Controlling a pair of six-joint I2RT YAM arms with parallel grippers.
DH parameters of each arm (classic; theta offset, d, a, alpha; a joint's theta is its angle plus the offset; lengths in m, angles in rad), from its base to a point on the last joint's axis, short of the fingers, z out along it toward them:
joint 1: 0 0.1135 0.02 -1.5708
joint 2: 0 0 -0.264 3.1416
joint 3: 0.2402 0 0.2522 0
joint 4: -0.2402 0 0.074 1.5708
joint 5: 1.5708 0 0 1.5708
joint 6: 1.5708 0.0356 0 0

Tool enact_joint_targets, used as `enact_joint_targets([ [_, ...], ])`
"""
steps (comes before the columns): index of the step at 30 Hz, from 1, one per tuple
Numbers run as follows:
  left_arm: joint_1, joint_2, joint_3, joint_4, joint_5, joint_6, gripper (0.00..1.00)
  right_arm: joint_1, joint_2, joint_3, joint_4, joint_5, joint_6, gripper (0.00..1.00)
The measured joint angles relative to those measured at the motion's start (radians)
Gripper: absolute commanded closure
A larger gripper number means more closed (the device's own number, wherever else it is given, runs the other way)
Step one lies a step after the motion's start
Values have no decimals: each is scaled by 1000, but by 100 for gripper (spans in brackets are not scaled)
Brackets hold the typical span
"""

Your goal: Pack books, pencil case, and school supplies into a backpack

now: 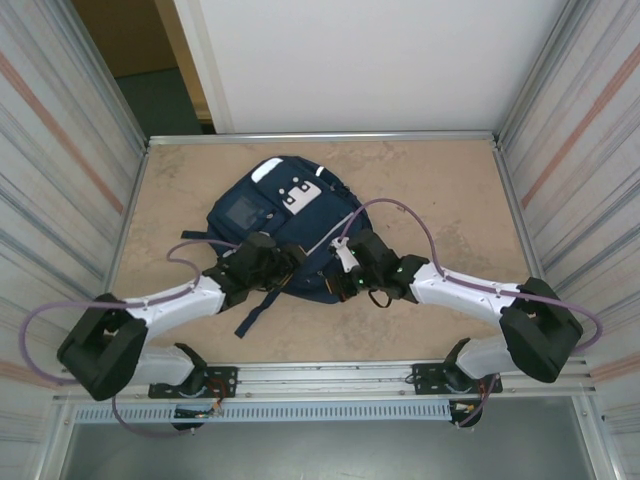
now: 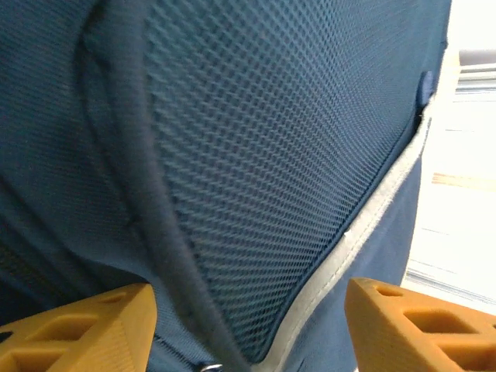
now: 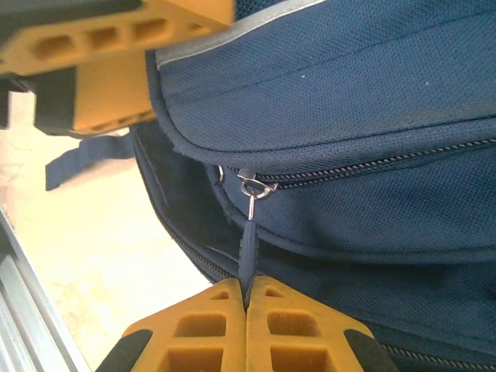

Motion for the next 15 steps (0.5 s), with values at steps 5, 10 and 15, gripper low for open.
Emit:
enact_joint_targets([
  [5, -7, 64, 10, 18, -24, -49, 75, 47, 16, 0, 10, 63, 5, 100],
  [10, -9, 51, 10, 18, -37, -72, 100, 66, 21, -1, 13, 110, 6, 100],
  [15, -33, 16, 10, 7, -56, -81, 100, 58, 21, 0, 12, 106, 1, 84],
])
